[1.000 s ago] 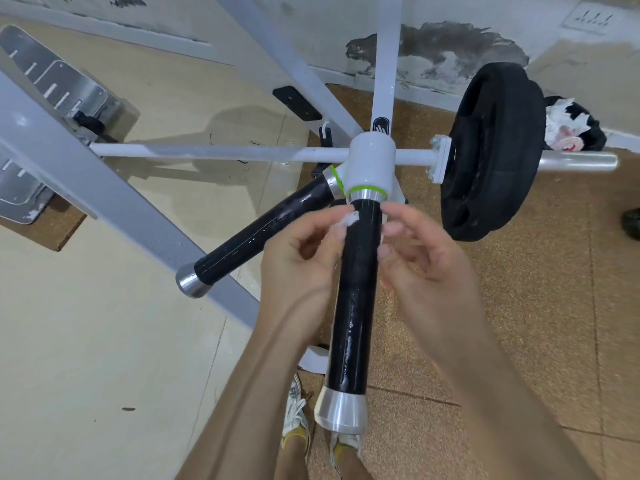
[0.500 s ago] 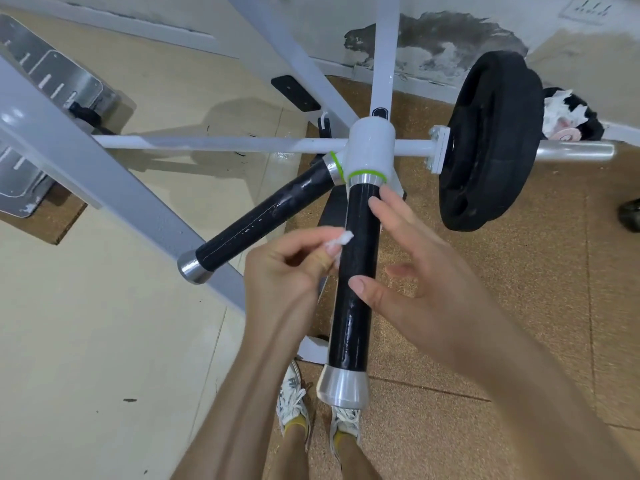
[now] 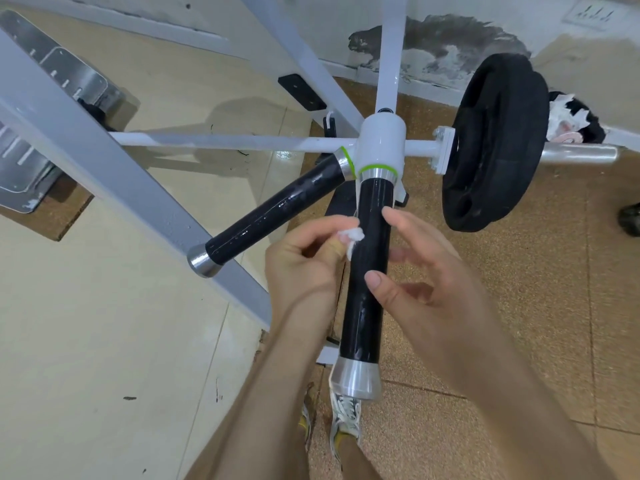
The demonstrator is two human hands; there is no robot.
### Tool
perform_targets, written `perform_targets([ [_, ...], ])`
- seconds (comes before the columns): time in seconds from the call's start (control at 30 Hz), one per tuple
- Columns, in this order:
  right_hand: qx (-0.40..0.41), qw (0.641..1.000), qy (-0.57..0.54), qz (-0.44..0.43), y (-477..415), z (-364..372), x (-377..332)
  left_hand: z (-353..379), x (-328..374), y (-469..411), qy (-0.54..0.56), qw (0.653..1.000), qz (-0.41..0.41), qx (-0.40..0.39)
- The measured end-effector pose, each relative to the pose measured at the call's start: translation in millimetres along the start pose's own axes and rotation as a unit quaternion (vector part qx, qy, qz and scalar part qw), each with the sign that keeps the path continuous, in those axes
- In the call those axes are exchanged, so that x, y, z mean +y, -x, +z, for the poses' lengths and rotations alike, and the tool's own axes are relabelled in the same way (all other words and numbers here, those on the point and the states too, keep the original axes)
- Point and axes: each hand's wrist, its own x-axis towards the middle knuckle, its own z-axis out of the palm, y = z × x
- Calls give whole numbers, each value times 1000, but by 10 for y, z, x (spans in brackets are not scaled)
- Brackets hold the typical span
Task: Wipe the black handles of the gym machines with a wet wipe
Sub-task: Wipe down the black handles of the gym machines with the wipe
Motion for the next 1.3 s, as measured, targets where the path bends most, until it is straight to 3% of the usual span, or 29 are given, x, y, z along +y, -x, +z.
perform_targets([
  [0.17, -7, 1000, -12, 9, 49, -9, -7, -160, -26, 330, 11, 999, -42, -19],
  [0.33, -1, 998, -60, 26, 104, 34, 12, -94, 13, 161, -3, 1000, -11, -4],
  [0.5, 4, 995, -85, 44, 120, 58, 0, -252, -71, 558, -35, 996, -73, -31],
  [0.63, 9, 995, -91, 44, 93, 70, 25, -323, -109, 349, -75, 992, -22, -99],
  [0.73, 12, 995, -87, 43, 87, 55, 24, -318, -40, 169, -3, 989, -18, -148],
  [0.87, 2, 996, -88, 34, 114, 44, 40, -306, -50, 242, 40, 992, -51, -108],
  [1.17, -4, 993, -116, 33, 216, 89, 15, -329, 54, 445, -39, 998, -3, -56],
  [1.3, 35, 995, -86, 30, 322, 120, -10, -280, 64, 446, -62, 996, 15, -58],
])
